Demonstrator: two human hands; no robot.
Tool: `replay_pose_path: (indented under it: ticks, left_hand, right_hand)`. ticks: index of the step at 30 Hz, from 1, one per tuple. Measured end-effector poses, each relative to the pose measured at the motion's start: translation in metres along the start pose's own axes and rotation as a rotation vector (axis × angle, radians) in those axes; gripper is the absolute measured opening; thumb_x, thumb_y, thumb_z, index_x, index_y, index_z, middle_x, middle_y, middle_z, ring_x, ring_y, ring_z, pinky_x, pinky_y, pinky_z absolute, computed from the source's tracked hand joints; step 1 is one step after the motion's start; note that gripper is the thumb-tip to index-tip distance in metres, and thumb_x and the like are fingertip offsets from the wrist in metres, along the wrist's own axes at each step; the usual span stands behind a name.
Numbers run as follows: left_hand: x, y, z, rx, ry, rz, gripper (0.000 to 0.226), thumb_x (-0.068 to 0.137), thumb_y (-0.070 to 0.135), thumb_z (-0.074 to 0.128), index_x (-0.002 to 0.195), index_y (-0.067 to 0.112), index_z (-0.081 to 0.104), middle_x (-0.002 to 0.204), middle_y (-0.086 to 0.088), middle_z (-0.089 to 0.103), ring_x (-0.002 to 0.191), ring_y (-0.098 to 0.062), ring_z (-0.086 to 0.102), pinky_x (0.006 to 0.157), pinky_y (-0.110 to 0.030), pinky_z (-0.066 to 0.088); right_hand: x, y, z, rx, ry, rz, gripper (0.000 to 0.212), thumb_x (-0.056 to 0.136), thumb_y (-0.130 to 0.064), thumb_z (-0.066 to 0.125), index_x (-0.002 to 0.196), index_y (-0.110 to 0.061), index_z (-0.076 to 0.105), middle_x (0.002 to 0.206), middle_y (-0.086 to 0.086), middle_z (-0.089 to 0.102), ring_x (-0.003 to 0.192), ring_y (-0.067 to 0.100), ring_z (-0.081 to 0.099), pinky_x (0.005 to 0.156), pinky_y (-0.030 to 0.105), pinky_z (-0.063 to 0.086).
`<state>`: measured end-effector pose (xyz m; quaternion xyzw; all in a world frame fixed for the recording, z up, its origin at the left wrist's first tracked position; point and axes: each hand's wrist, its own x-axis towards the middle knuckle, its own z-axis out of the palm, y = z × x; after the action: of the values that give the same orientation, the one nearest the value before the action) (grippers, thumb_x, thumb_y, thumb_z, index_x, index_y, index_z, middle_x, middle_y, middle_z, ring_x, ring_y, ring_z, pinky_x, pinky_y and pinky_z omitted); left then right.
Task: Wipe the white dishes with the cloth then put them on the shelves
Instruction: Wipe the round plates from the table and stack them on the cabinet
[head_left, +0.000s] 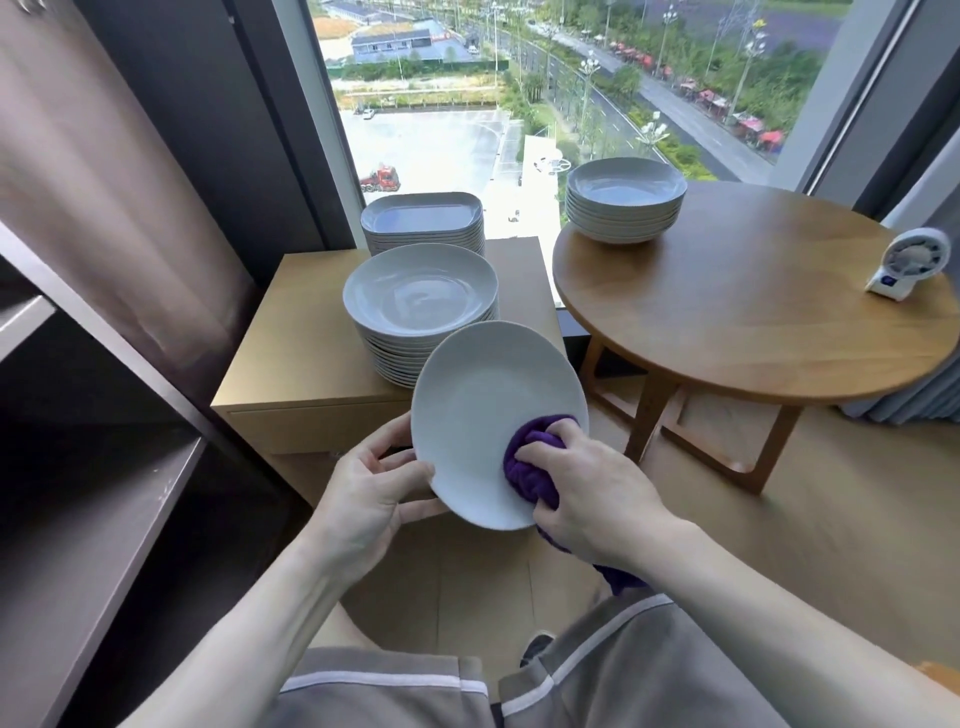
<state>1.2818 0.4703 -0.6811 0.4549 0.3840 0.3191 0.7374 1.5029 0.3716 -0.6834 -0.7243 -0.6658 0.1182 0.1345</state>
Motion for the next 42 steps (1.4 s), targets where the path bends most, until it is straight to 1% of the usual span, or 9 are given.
replay_pose_path:
  ticks: [5,9,12,16,23,26,32,38,42]
  left_hand:
    - [-0.001,-0.003,0.004,-0.031,-0.068,-0.037,0.060,0.078,0.007,0.081,0.134,0.024,0.069,0.122,-0.024,0.073,0.106,-0.038,0.075,0.077,-0.044,0.064]
    - [-0.004,-0.010,0.012,-0.023,-0.167,-0.108,0.067,0.082,0.006,0.080,0.145,0.020,0.060,0.127,-0.027,0.070,0.109,-0.039,0.073,0.083,-0.048,0.063]
    - [-0.008,-0.017,0.022,0.034,-0.207,-0.129,0.060,0.086,0.007,0.074,0.143,0.023,0.062,0.125,-0.027,0.070,0.105,-0.035,0.073,0.081,-0.046,0.062]
    - [-0.010,-0.019,0.027,0.057,-0.179,-0.129,0.061,0.084,0.010,0.075,0.142,0.024,0.063,0.123,-0.025,0.072,0.102,-0.035,0.071,0.080,-0.046,0.062]
    - [-0.010,-0.015,0.020,0.077,-0.126,-0.106,0.081,0.066,0.023,0.089,0.142,0.023,0.061,0.117,-0.021,0.076,0.089,-0.028,0.075,0.075,-0.044,0.063]
    - [-0.007,-0.009,0.014,0.037,-0.088,-0.084,0.077,0.070,0.016,0.088,0.142,0.024,0.060,0.118,-0.021,0.075,0.091,-0.028,0.077,0.074,-0.043,0.063]
    - [0.000,0.003,-0.001,-0.019,-0.047,-0.011,0.056,0.079,0.005,0.077,0.129,0.030,0.072,0.122,-0.020,0.074,0.102,-0.035,0.076,0.077,-0.044,0.064]
    - [-0.002,-0.012,0.011,0.001,-0.118,-0.063,0.058,0.083,0.006,0.077,0.137,0.025,0.067,0.122,-0.023,0.073,0.103,-0.034,0.076,0.079,-0.044,0.063]
    - [-0.005,-0.019,0.018,0.008,-0.125,-0.092,0.067,0.073,0.015,0.086,0.136,0.027,0.067,0.120,-0.022,0.075,0.098,-0.031,0.076,0.077,-0.044,0.063]
  right_hand:
    - [-0.009,-0.021,0.008,0.033,-0.053,-0.205,0.062,0.087,-0.042,0.070,0.143,-0.041,0.043,0.146,-0.009,0.039,0.124,0.021,0.051,0.099,0.031,0.049]
    - [-0.004,-0.017,-0.007,0.148,0.036,-0.283,0.053,0.089,-0.041,0.069,0.139,-0.035,0.053,0.146,-0.005,0.044,0.125,0.021,0.050,0.098,0.033,0.050]
    - [0.002,-0.009,-0.015,0.216,0.166,-0.222,0.053,0.084,-0.032,0.072,0.135,-0.029,0.060,0.143,-0.001,0.048,0.120,0.024,0.054,0.093,0.038,0.052]
    - [0.008,0.001,-0.016,0.170,0.241,-0.100,0.057,0.084,-0.034,0.071,0.139,-0.032,0.056,0.145,-0.003,0.046,0.120,0.024,0.053,0.092,0.038,0.052]
    - [0.011,0.013,-0.015,0.061,0.205,0.044,0.059,0.086,-0.038,0.069,0.143,-0.032,0.052,0.143,0.001,0.045,0.123,0.028,0.049,0.097,0.039,0.049]
    - [0.012,0.015,-0.014,0.052,0.174,0.084,0.060,0.086,-0.038,0.068,0.144,-0.032,0.050,0.142,0.001,0.043,0.124,0.028,0.049,0.095,0.039,0.051]
    - [0.000,-0.006,0.002,0.025,0.094,-0.040,0.060,0.087,-0.039,0.068,0.144,-0.034,0.048,0.143,-0.003,0.041,0.119,0.023,0.054,0.095,0.033,0.052]
    - [-0.001,-0.019,0.006,0.064,0.126,-0.162,0.058,0.085,-0.037,0.070,0.139,-0.034,0.050,0.143,-0.003,0.043,0.118,0.022,0.053,0.091,0.035,0.054]
    - [0.005,-0.007,-0.002,0.047,0.180,-0.079,0.060,0.085,-0.036,0.072,0.141,-0.031,0.052,0.143,0.001,0.045,0.118,0.024,0.054,0.092,0.035,0.052]
